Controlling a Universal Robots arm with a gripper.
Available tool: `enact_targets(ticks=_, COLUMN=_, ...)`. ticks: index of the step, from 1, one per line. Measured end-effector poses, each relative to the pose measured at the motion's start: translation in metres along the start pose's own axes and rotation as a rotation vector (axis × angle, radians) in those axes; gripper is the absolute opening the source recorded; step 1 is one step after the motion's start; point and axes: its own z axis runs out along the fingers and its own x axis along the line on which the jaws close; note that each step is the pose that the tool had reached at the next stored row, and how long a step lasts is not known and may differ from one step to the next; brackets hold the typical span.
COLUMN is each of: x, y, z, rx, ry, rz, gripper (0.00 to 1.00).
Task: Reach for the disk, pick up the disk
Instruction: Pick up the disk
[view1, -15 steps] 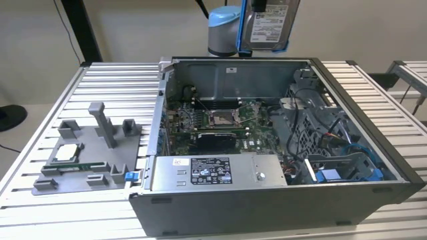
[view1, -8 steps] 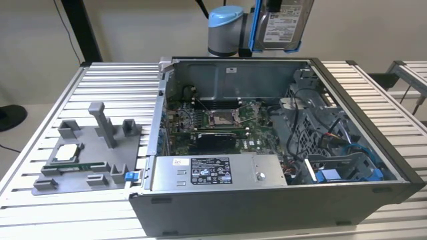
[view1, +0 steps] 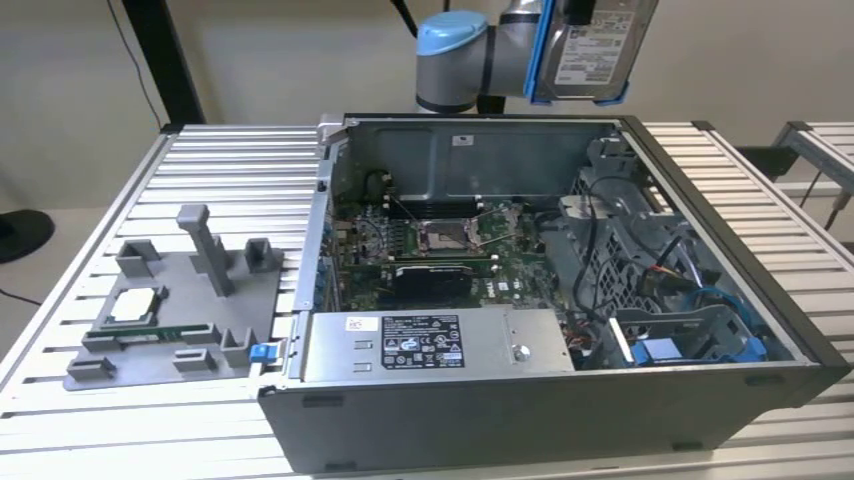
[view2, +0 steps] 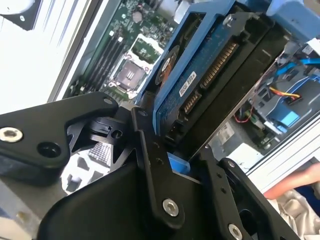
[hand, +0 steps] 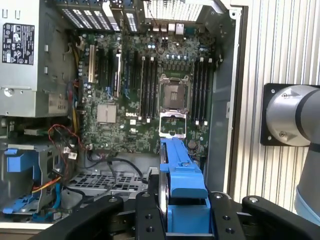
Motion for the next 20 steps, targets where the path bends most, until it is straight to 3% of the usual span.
enact_targets(ticks=7, x=0.0005, y=-0.0186, z=-0.0004, rx=0.0, ry=-0.0001, rz=0.0, gripper=0.0)
enact_targets(ticks=20, x=0.0019, y=-0.0196, z=-0.0005, rx=-0.0001, ry=0.0002, rz=0.0, gripper=0.0)
